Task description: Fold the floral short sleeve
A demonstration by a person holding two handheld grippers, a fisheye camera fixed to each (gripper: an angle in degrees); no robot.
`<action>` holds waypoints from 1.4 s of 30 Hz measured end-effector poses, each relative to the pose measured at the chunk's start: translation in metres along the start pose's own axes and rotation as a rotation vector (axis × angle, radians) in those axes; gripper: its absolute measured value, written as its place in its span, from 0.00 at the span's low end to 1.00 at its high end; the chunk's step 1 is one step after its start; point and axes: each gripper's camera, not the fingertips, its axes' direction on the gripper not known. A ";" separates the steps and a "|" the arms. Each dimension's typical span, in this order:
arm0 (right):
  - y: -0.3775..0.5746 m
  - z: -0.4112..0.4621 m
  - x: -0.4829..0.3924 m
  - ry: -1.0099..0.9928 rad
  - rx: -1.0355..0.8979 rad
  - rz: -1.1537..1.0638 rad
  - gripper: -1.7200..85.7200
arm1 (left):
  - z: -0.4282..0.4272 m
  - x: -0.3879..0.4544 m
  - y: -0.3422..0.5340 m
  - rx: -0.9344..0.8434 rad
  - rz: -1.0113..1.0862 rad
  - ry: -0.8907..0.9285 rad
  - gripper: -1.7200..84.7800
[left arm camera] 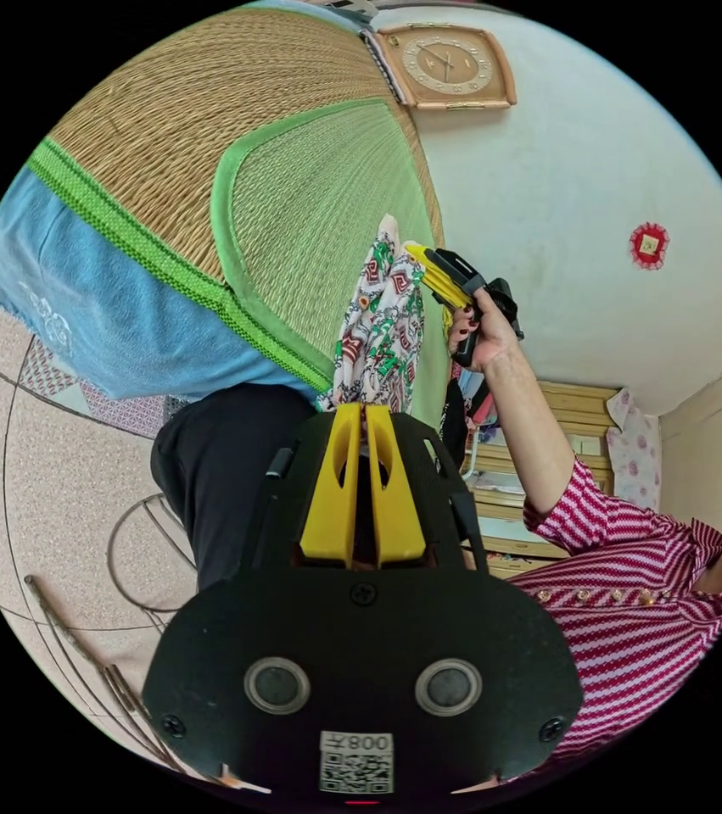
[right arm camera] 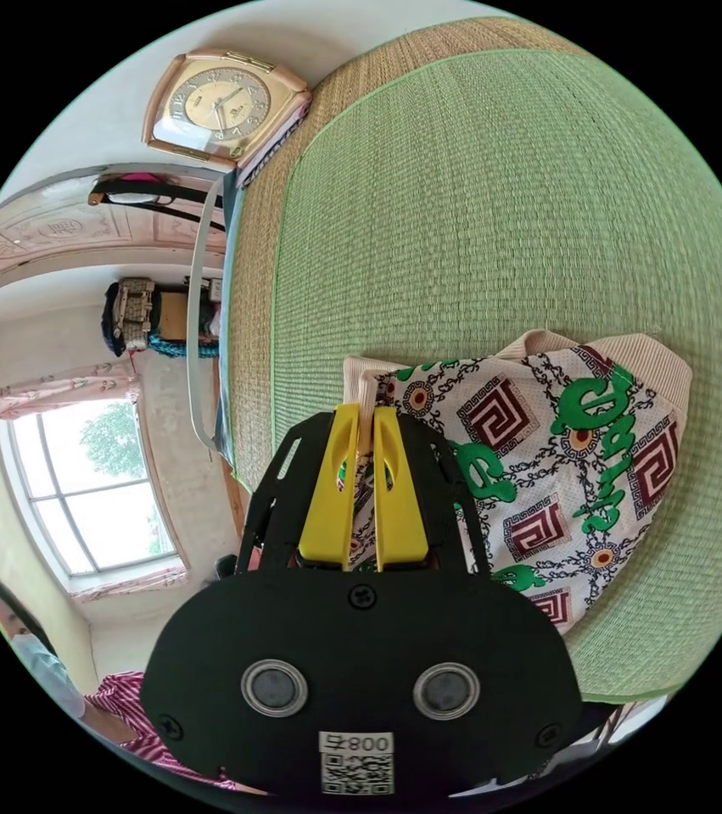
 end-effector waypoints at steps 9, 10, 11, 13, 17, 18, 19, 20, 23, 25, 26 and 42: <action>-0.008 -0.009 0.020 -0.043 0.008 -0.045 0.05 | -0.029 0.022 0.006 -0.001 -0.043 0.033 0.03; -0.007 -0.011 0.020 -0.037 0.007 -0.057 0.05 | -0.032 0.024 0.007 0.000 -0.049 0.041 0.03; -0.007 -0.012 0.021 -0.031 0.005 -0.062 0.05 | -0.035 0.026 0.009 -0.001 -0.054 0.046 0.03; -0.006 -0.014 0.025 -0.020 0.004 -0.076 0.05 | -0.039 0.030 0.011 0.002 -0.060 0.050 0.03; -0.006 -0.017 0.033 -0.048 0.013 -0.081 0.05 | -0.046 0.038 0.018 0.001 -0.070 0.050 0.03; -0.006 -0.019 0.035 -0.066 0.018 -0.085 0.05 | -0.047 0.039 0.019 -0.001 -0.070 0.048 0.03; -0.007 -0.021 0.036 -0.076 0.021 -0.090 0.05 | -0.048 0.042 0.021 -0.004 -0.068 0.045 0.03; -0.007 -0.021 0.036 -0.073 0.022 -0.093 0.05 | -0.050 0.044 0.024 -0.004 -0.065 0.044 0.03; -0.012 -0.018 0.042 -0.055 0.003 -0.092 0.05 | -0.052 0.050 0.030 -0.006 -0.059 0.036 0.03; -0.019 -0.010 0.047 -0.040 -0.023 -0.086 0.04 | -0.053 0.053 0.034 -0.010 -0.055 0.029 0.03; -0.022 -0.007 0.048 -0.031 -0.030 -0.083 0.04 | -0.053 0.055 0.037 -0.011 -0.054 0.025 0.03; 0.032 -0.073 0.062 -0.090 -0.039 -0.212 0.02 | -0.077 0.074 0.093 0.016 0.053 -0.083 0.09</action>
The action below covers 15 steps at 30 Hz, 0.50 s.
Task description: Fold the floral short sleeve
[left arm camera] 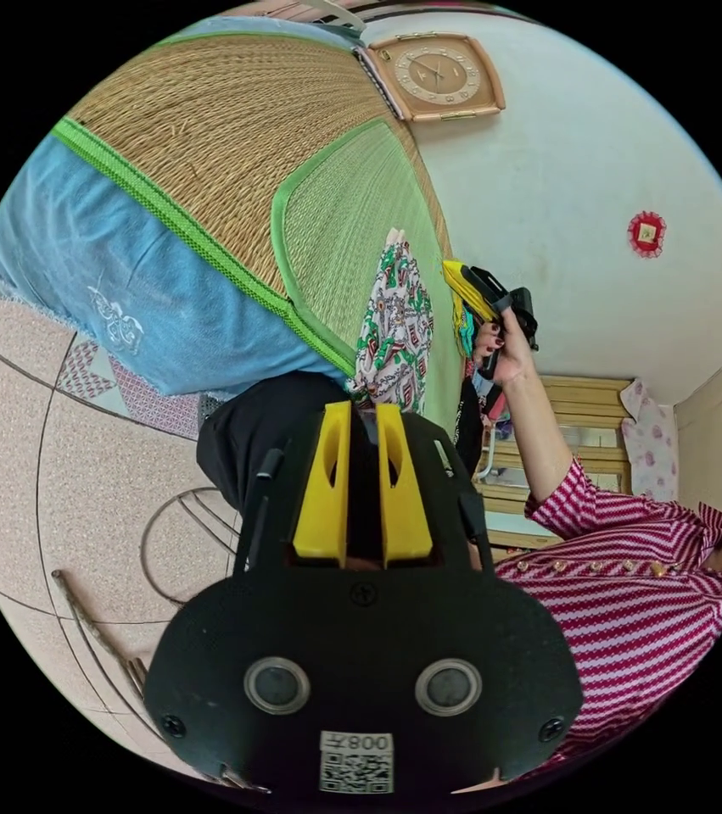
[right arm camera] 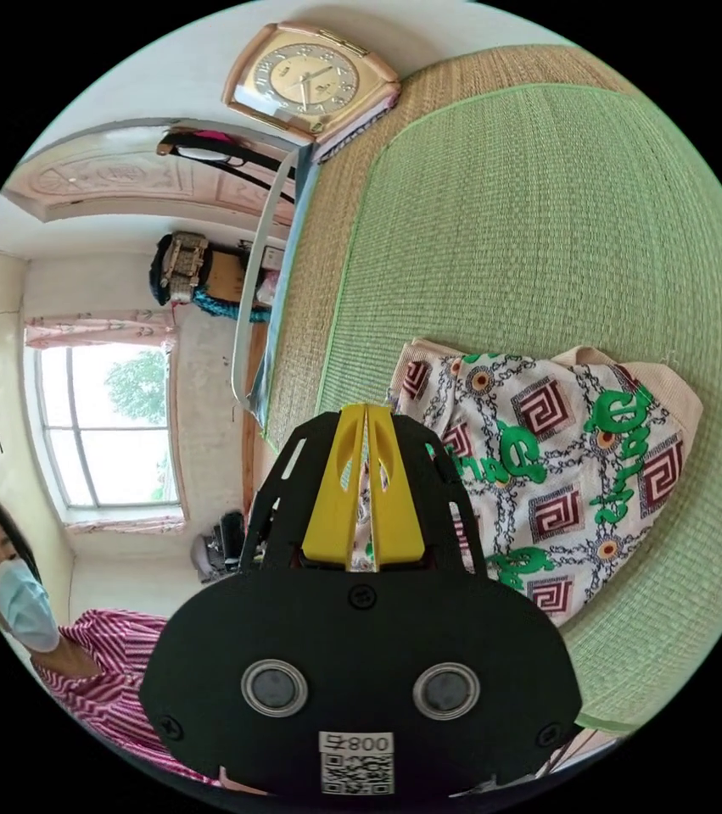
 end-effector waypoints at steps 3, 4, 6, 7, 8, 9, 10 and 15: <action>0.047 -0.018 0.007 -0.029 -0.019 -0.007 0.02 | 0.010 0.002 -0.003 -0.004 0.017 0.024 0.12; 0.067 -0.025 0.013 -0.029 -0.022 0.001 0.02 | 0.015 0.003 -0.006 0.002 0.022 0.033 0.12; 0.095 -0.032 0.022 -0.032 -0.035 0.020 0.02 | 0.021 0.006 -0.009 0.018 0.030 0.015 0.12; 0.113 -0.036 0.030 -0.041 -0.046 0.039 0.02 | 0.027 0.009 -0.010 0.022 0.045 -0.009 0.12; 0.121 -0.037 0.033 -0.047 -0.053 0.048 0.02 | 0.035 0.010 -0.012 0.003 0.052 -0.036 0.11; 0.137 -0.038 0.039 -0.057 -0.061 0.064 0.02 | 0.039 0.011 -0.013 -0.008 0.055 -0.043 0.11; 0.150 -0.038 0.041 -0.072 -0.064 0.070 0.02 | 0.046 0.012 -0.013 -0.029 0.065 -0.048 0.10; 0.185 -0.032 0.036 -0.063 -0.103 0.059 0.03 | 0.059 0.024 -0.003 -0.039 0.087 -0.075 0.05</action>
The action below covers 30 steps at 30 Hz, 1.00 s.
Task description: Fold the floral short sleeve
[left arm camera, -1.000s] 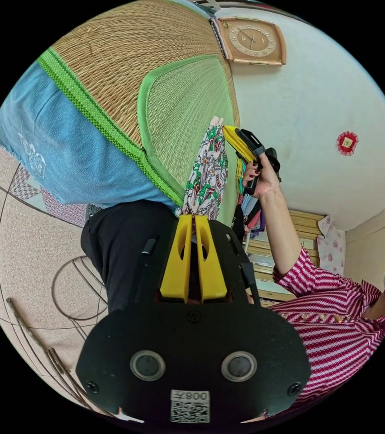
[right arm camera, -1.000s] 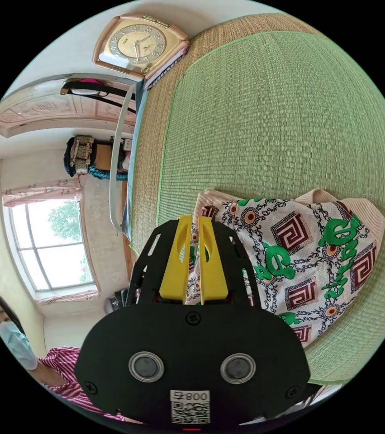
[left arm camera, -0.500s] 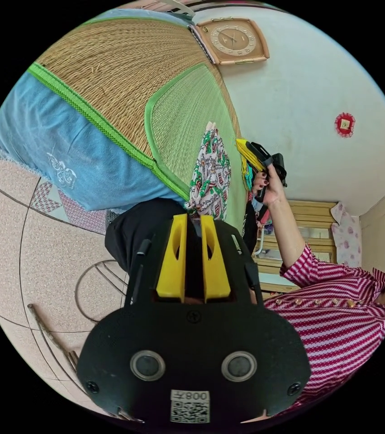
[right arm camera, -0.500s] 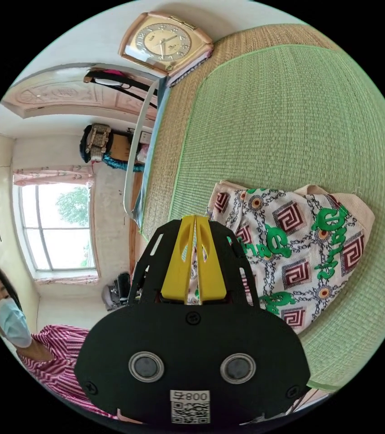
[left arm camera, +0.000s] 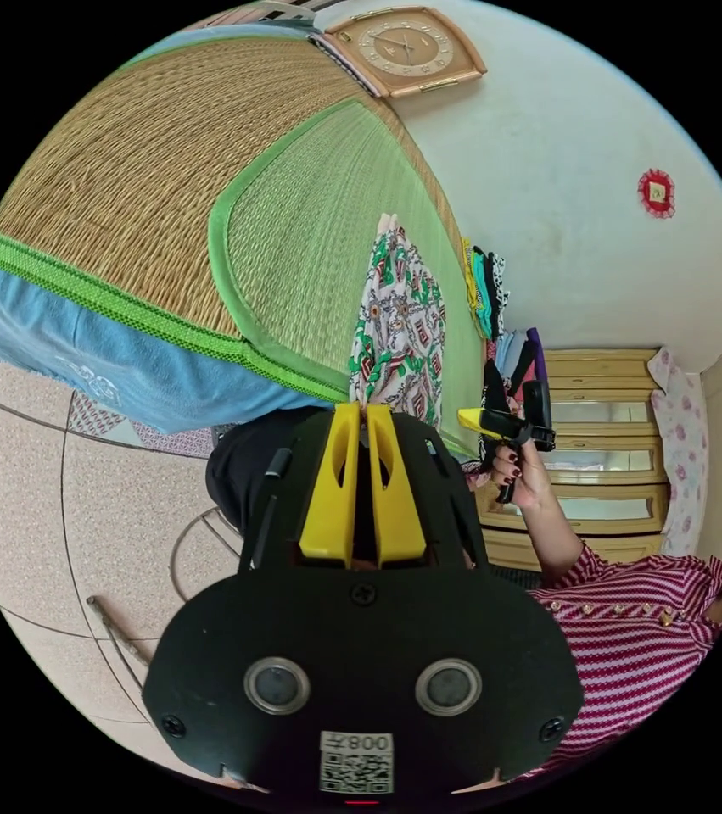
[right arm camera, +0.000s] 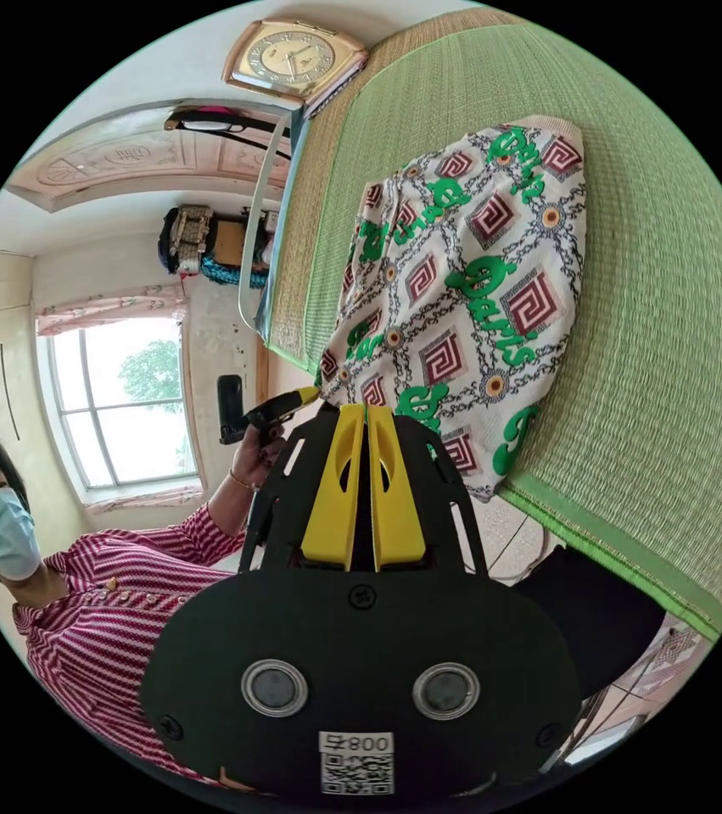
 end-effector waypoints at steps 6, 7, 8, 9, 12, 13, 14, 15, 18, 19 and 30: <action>0.033 -0.008 0.011 0.030 0.009 0.036 0.04 | 0.019 0.005 0.014 -0.036 0.006 -0.070 0.04; 0.040 -0.011 0.016 0.032 0.014 0.052 0.05 | 0.023 0.001 0.015 -0.049 -0.005 -0.071 0.04; 0.043 -0.013 0.018 0.034 0.017 0.060 0.05 | 0.025 0.001 0.017 -0.050 -0.001 -0.078 0.04; 0.049 -0.016 0.022 0.043 0.023 0.072 0.05 | 0.026 0.002 0.018 -0.050 0.003 -0.086 0.04; 0.060 -0.022 0.028 0.084 0.028 0.094 0.07 | 0.028 0.009 0.020 -0.054 0.032 -0.119 0.05; 0.063 -0.024 0.031 0.092 0.032 0.107 0.08 | 0.028 0.010 0.021 -0.050 0.041 -0.126 0.06; 0.064 -0.025 0.033 0.093 0.035 0.116 0.08 | 0.026 0.010 0.021 -0.041 0.044 -0.126 0.07; 0.066 -0.028 0.037 0.090 0.047 0.129 0.09 | 0.025 0.010 0.021 -0.035 0.045 -0.122 0.07; 0.069 -0.033 0.044 0.073 0.071 0.155 0.10 | 0.023 0.003 0.020 -0.009 0.033 -0.096 0.10; 0.069 -0.034 0.046 0.069 0.075 0.161 0.10 | 0.025 -0.002 0.018 -0.009 0.021 -0.093 0.10; 0.064 -0.046 0.047 0.052 0.099 0.179 0.11 | 0.054 -0.041 -0.007 -0.081 -0.059 -0.025 0.11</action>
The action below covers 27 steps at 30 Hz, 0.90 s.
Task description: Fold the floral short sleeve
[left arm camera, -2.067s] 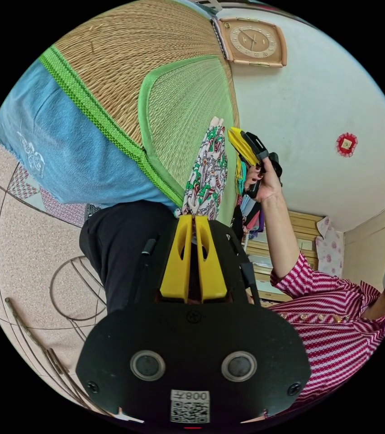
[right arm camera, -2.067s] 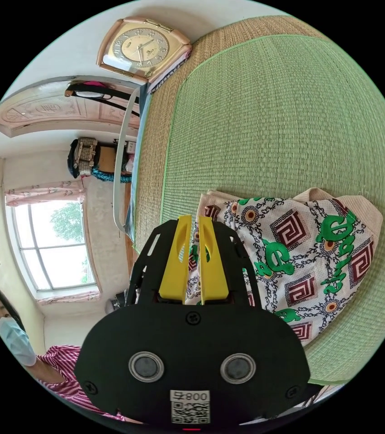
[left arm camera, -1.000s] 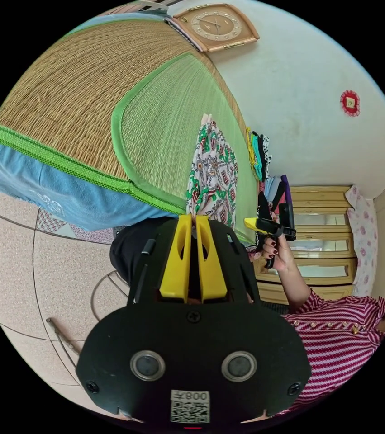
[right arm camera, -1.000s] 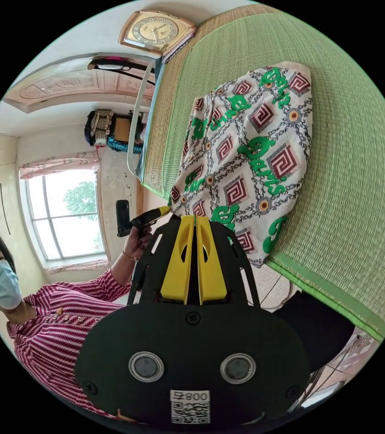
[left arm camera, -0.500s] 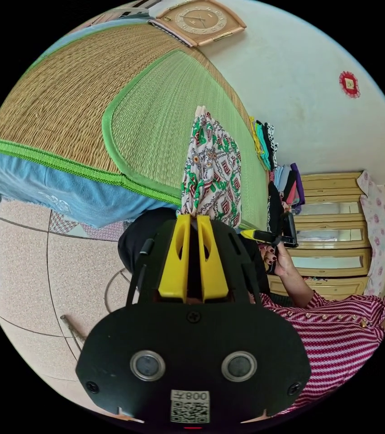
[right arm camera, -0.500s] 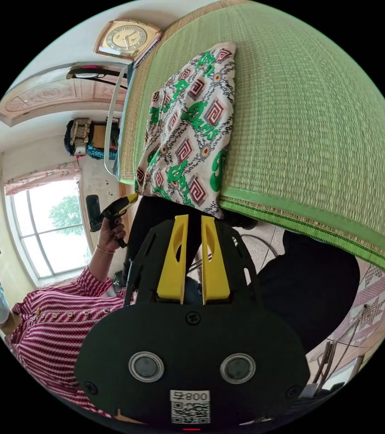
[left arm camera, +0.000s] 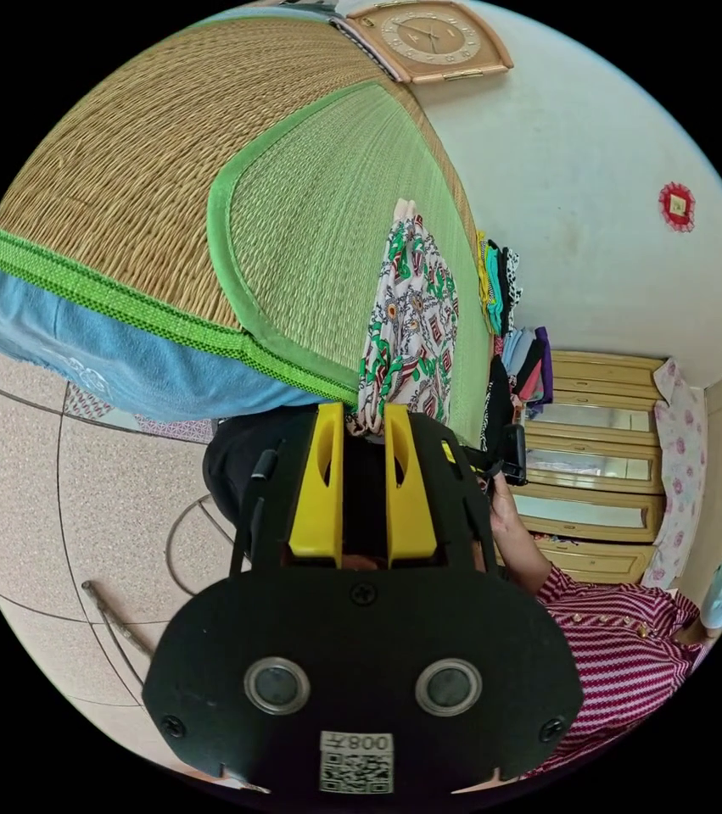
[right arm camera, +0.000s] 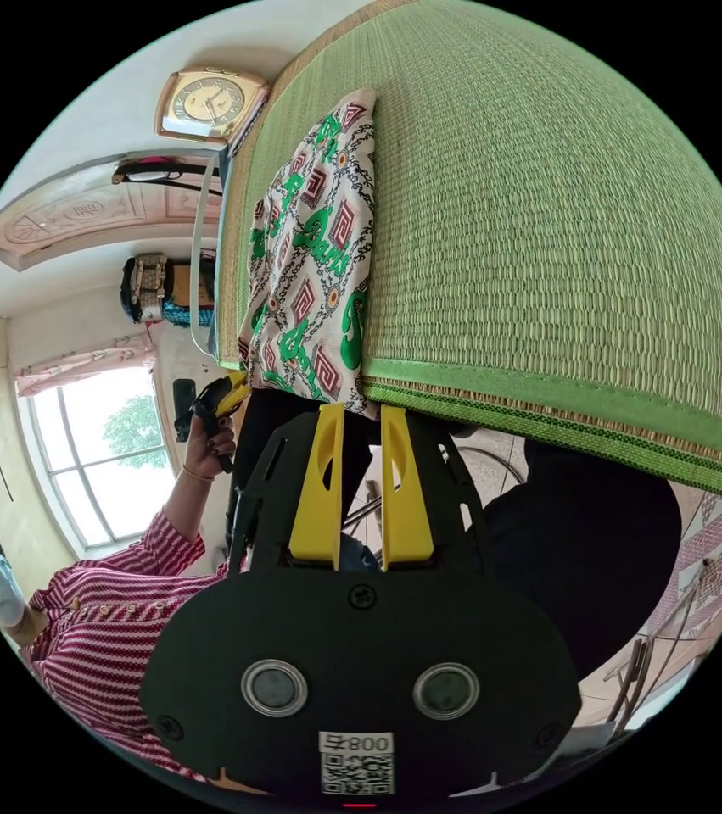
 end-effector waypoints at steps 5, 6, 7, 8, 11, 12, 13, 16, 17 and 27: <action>-0.004 0.000 0.000 -0.020 -0.015 0.003 0.10 | 0.005 -0.005 -0.011 -0.048 0.019 -0.021 0.11; -0.005 0.000 0.000 -0.029 -0.020 0.004 0.10 | 0.006 -0.006 -0.012 -0.053 0.023 -0.027 0.11; -0.006 0.001 -0.001 -0.038 -0.025 0.003 0.10 | 0.006 -0.008 -0.014 -0.061 0.029 -0.032 0.10; -0.006 0.001 -0.001 -0.047 -0.028 0.002 0.10 | 0.006 -0.010 -0.015 -0.065 0.031 -0.024 0.10; -0.007 -0.002 -0.003 -0.074 -0.039 -0.011 0.08 | 0.006 -0.014 -0.018 -0.076 0.038 -0.029 0.09; -0.007 -0.003 -0.005 -0.083 -0.044 -0.020 0.07 | 0.006 -0.014 -0.019 -0.078 0.040 -0.033 0.09; -0.007 -0.006 -0.005 -0.097 -0.046 -0.020 0.06 | 0.006 -0.015 -0.020 -0.081 0.044 -0.023 0.08; -0.002 -0.014 -0.005 -0.145 -0.049 -0.031 0.05 | 0.004 -0.019 -0.018 -0.076 0.048 0.009 0.06; -0.001 -0.017 -0.005 -0.151 -0.050 -0.032 0.05 | 0.002 -0.019 -0.016 -0.069 0.057 0.032 0.06; 0.011 -0.044 0.003 -0.199 -0.058 -0.024 0.07 | 0.005 -0.030 -0.014 -0.083 0.068 0.017 0.05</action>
